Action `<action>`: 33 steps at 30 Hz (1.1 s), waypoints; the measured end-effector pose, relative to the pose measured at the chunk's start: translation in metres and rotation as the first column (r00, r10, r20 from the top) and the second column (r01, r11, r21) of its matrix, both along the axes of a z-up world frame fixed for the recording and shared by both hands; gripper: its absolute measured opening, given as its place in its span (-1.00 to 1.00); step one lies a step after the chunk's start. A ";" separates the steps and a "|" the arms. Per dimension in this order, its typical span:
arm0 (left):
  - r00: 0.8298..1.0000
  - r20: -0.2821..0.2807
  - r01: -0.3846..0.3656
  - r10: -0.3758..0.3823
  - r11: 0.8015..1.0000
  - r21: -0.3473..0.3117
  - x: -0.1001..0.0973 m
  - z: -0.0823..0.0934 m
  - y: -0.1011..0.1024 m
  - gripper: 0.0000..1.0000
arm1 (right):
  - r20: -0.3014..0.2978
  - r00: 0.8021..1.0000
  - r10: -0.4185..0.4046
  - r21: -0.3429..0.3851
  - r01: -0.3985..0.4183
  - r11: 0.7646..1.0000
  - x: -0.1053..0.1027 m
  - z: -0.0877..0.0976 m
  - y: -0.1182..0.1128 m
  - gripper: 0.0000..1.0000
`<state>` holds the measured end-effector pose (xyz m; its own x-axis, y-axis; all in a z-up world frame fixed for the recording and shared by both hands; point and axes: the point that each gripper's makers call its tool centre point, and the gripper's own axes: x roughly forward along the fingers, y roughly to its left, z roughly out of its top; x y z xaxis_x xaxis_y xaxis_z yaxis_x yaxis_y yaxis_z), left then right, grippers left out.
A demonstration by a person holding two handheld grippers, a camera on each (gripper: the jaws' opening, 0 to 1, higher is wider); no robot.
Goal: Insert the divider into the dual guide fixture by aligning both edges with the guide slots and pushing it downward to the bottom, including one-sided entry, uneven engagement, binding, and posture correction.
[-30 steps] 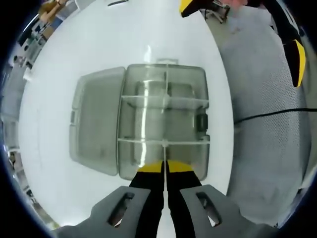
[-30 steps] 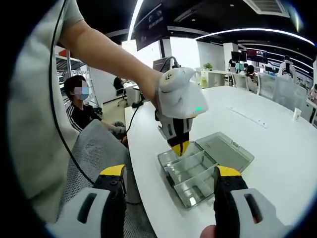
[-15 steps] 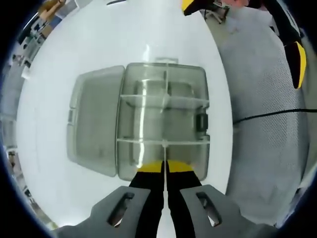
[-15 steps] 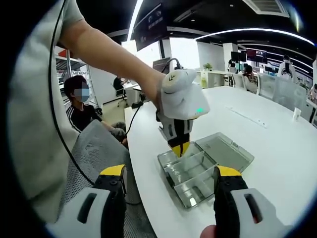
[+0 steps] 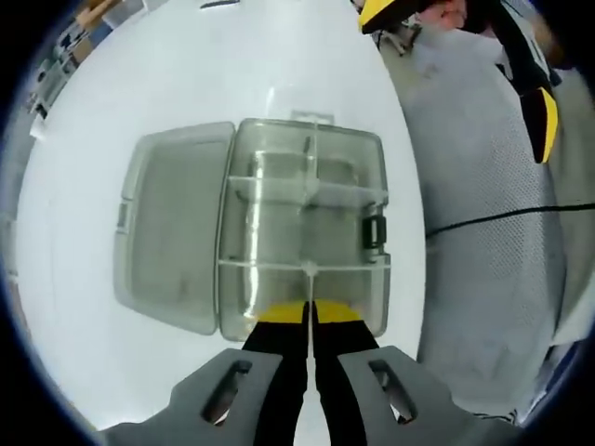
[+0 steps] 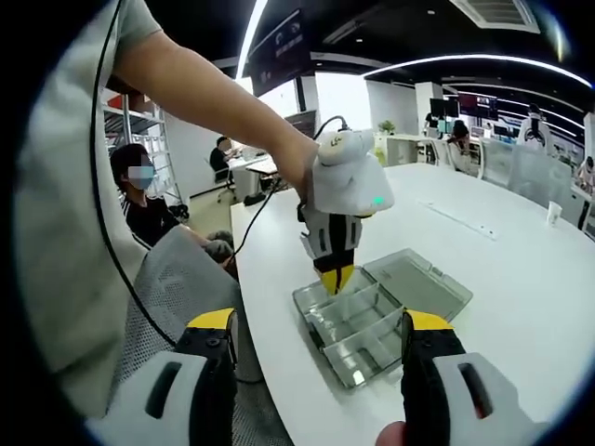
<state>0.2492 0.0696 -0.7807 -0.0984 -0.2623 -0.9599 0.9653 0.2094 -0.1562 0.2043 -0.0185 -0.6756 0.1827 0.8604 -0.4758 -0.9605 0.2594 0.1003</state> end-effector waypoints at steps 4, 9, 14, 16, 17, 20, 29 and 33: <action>1.000 0.023 0.020 -0.020 1.000 0.015 -0.001 0.001 -0.001 -1.00 | -0.001 1.000 0.000 0.001 0.000 1.000 -0.002 -0.001 0.000 0.39; 0.999 0.048 0.021 -0.022 1.000 0.021 -0.001 0.001 0.000 -1.00 | -0.002 1.000 0.000 -0.001 0.000 1.000 -0.003 -0.001 0.000 0.39; 0.998 0.058 0.024 -0.026 0.999 0.026 0.000 0.004 -0.001 -1.00 | 0.001 1.000 0.000 -0.001 0.000 1.000 -0.002 0.000 0.000 0.39; 0.998 0.061 0.032 -0.034 0.999 0.032 0.000 0.006 -0.002 -1.00 | 0.001 1.000 -0.001 0.000 0.001 1.000 -0.002 0.001 0.000 0.39; 0.997 0.064 0.036 -0.039 0.999 0.036 0.000 0.006 -0.002 -1.00 | 0.001 1.000 0.000 -0.001 0.000 1.000 -0.002 0.001 0.000 0.39; 0.996 0.071 0.045 -0.048 0.998 0.047 0.000 0.005 -0.002 -1.00 | 0.001 1.000 0.001 -0.001 -0.001 1.000 -0.003 0.001 0.000 0.39; 0.996 0.072 0.047 -0.051 0.997 0.057 0.000 0.006 -0.002 -1.00 | 0.001 1.000 0.012 0.001 -0.012 1.000 -0.005 0.001 0.004 0.37; 0.996 0.077 0.050 -0.055 0.997 0.056 0.000 0.008 -0.002 -1.00 | -0.001 1.000 0.018 0.002 -0.018 1.000 -0.006 0.000 0.006 0.36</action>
